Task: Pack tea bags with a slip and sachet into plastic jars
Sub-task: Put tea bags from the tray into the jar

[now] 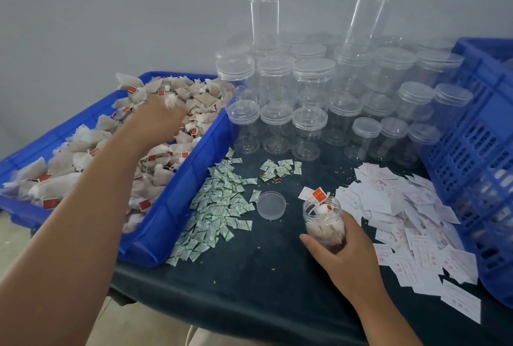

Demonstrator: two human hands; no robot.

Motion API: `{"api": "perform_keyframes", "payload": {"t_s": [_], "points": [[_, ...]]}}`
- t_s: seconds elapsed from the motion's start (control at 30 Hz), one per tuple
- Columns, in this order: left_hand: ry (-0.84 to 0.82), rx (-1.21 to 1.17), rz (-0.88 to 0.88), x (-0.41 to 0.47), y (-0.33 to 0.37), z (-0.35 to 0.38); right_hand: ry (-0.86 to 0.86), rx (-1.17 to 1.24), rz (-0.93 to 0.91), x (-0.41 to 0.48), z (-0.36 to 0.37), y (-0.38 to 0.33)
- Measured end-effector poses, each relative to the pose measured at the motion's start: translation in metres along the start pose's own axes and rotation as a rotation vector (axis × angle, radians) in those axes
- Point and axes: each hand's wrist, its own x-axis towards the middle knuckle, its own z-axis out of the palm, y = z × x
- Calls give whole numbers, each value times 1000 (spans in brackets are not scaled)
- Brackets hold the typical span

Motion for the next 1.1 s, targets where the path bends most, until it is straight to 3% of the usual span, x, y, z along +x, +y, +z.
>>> {"api": "perform_keyframes", "payload": {"t_s": [0.1,0.23,0.3,0.47,0.67,0.83,0.97,1.1], "points": [[-76,-26,134,-36,37,2,-5,10,9,0,0,0],[-249,6,522,-96,75,31,11,-25,-12,0,0,-1],[-350,-53,589,-121,84,59,18,-24,-18,-1,-2,-2],[-514,-14,539,-154,76,130,17,27,11,-1,-1,1],[-394,-15,705,-161,67,135,8,35,-7,1,-1,2],[-580,297,880,-163,72,135,18,52,-37,0,-2,2],[-661,161,878,-167,72,136,19,132,-29,-1,-4,5],[-553,-129,682,-164,63,136,19,109,-80,-2,0,-4]]}}
